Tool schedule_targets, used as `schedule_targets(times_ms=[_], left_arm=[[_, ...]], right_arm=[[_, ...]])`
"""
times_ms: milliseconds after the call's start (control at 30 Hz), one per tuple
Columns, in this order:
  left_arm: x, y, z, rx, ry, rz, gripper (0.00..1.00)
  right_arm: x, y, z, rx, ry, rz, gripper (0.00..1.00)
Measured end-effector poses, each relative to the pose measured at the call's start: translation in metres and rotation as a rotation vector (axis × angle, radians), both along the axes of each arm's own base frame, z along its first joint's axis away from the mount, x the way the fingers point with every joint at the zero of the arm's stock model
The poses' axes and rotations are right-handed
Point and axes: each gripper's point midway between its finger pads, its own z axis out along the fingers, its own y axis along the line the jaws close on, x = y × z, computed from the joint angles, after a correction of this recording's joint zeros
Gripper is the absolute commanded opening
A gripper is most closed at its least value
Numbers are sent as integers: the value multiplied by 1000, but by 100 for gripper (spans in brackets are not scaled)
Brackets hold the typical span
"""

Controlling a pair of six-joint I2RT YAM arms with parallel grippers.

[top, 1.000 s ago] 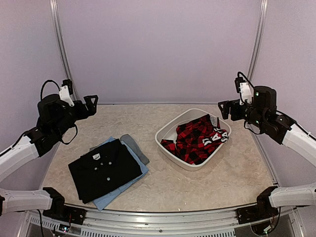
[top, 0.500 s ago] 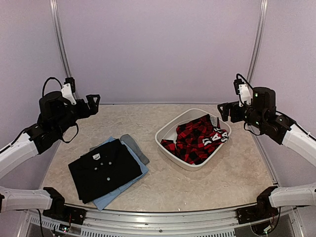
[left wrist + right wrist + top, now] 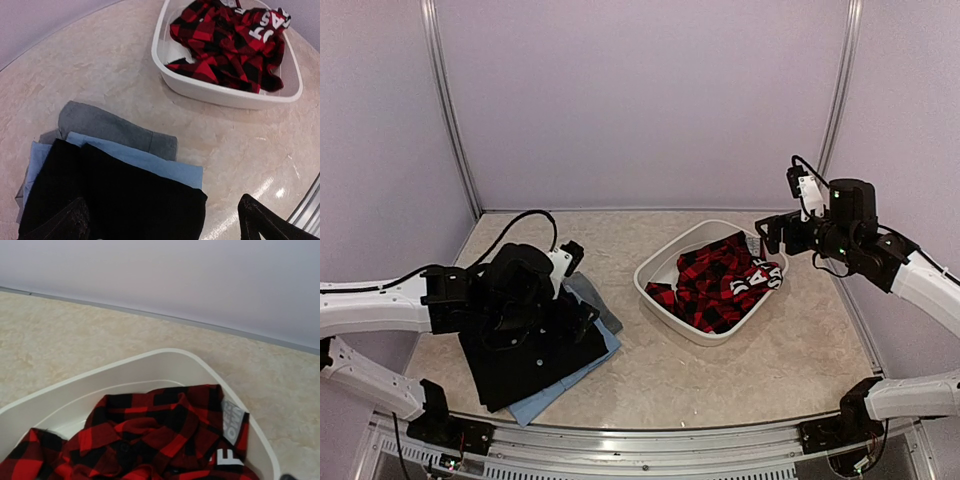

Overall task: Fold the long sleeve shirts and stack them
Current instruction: Move the square-folded shirt to the corner of the board.

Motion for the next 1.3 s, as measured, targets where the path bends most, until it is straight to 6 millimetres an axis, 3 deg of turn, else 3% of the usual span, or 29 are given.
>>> schedule_targets(times_ms=[100, 233, 367, 433, 567, 667, 933, 1167, 1300], left_arm=[[-38, -20, -41, 118, 113, -76, 99], [-71, -41, -96, 321, 213, -134, 99], [-73, -26, -143, 540, 258, -99, 99], [-71, -13, -155, 625, 264, -79, 98], [-61, 4, -156, 708, 263, -37, 89], [-47, 13, -156, 758, 264, -18, 89], [1, 32, -156, 932, 217, -40, 82], [36, 74, -155, 1086, 159, -109, 83], [57, 102, -154, 1096, 188, -60, 82]], right_arm=[[0, 3, -2, 6, 10, 16, 99], [0, 9, -7, 14, 28, 40, 99], [1, 13, -14, 16, 49, 59, 100], [1, 16, -15, 18, 56, 69, 100], [-1, 19, -17, 29, 59, 86, 99], [-2, 21, -22, 36, 71, 96, 100], [-2, 27, -24, 54, 76, 123, 99], [2, 29, -33, 43, 98, 124, 99], [5, 31, -37, 42, 104, 126, 99]])
